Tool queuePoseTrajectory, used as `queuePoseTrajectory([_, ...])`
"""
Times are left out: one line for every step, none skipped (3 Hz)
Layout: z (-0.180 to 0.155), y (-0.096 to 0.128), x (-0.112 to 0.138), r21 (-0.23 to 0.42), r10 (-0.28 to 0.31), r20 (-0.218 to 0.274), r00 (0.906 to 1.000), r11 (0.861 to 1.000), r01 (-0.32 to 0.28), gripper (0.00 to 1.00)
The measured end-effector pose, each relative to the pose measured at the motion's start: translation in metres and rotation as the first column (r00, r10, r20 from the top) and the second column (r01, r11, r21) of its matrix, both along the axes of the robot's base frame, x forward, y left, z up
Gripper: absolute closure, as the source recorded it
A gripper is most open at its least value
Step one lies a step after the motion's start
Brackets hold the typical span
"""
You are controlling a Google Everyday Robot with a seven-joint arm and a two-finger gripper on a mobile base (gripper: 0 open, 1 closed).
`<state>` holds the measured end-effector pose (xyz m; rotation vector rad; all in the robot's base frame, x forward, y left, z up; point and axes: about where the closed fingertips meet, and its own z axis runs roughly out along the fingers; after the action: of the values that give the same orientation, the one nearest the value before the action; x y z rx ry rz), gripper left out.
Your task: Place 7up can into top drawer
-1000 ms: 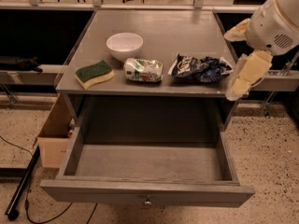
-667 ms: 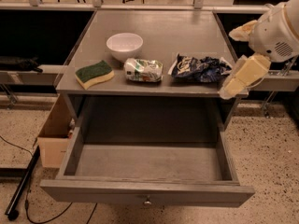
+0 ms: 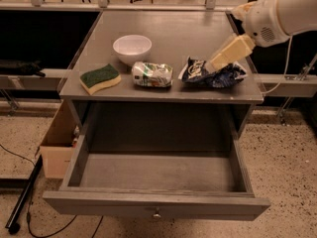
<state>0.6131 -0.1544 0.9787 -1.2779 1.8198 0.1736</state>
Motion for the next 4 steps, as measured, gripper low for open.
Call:
queuePoseTrajectory([0.005,0.01,0.04,0.013,-0.021,0.015,0.9997,1.0,0.02,0.0])
queuePoseTrajectory([-0.009,0.032,0.076,-0.002,-0.02,-0.023,0.9995,1.0,0.02,0.0])
queuePoseTrajectory([-0.009,0.038,0.078,0.0,-0.012,-0.023,0.9997,1.0,0.012,0.0])
queuePoseTrajectory([-0.023,0.055,0.084,0.0,0.027,-0.061,0.9978,1.0,-0.027,0.0])
